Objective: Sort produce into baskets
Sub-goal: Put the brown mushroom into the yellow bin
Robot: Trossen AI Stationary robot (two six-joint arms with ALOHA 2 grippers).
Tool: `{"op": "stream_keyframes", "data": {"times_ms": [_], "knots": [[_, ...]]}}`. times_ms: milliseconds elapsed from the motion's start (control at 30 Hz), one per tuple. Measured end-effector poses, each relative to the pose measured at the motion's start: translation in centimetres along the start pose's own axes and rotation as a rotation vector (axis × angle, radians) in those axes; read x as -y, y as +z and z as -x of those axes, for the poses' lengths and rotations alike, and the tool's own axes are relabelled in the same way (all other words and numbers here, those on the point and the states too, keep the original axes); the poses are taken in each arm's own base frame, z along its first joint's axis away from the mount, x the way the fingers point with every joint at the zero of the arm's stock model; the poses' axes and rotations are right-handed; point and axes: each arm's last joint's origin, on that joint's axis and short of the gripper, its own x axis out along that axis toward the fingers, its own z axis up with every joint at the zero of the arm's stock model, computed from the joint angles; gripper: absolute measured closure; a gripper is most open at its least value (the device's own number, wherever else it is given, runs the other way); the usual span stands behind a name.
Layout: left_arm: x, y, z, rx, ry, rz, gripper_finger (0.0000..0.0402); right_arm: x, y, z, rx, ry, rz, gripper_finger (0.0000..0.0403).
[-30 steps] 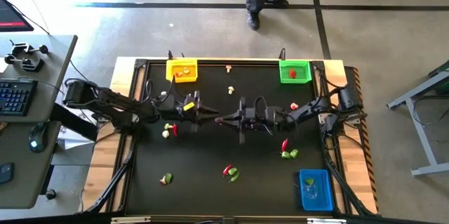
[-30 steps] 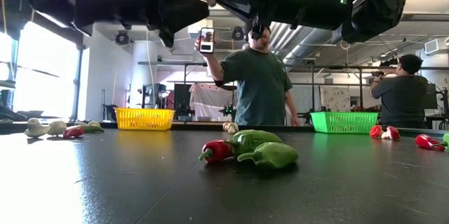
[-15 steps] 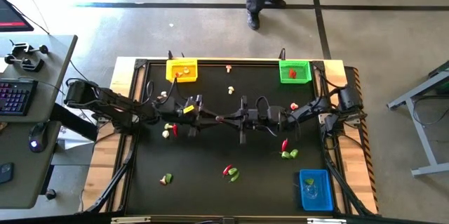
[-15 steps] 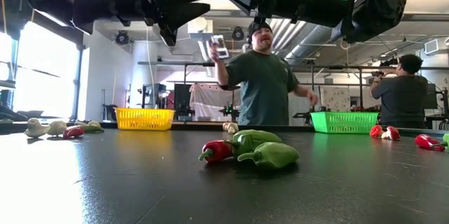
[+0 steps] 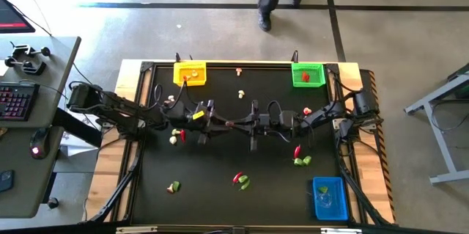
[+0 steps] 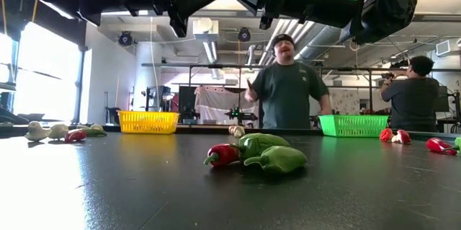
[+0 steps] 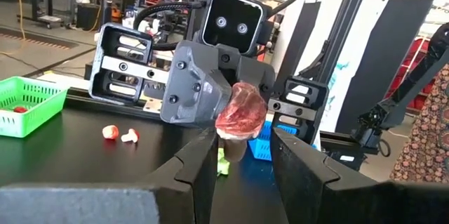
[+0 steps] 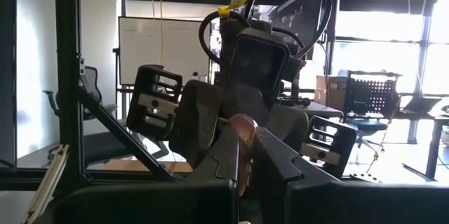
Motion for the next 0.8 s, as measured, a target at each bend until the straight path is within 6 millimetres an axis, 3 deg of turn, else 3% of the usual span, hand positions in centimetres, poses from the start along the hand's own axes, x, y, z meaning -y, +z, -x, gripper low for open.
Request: {"op": "stream_keyframes", "data": {"times_ms": [567,800], "knots": [[0.0,0.3,-0.6,0.002,0.003,-0.018,0.0283,0.0,0.4,-0.2,0.025,-0.008,-0.063,0.0395],[-0.1,-0.3,-1.5,-0.023,0.007,-0.018,0.0325,0.0,0.7,-1.3,-0.003,-0.005,-0.046,0.0395]]}}
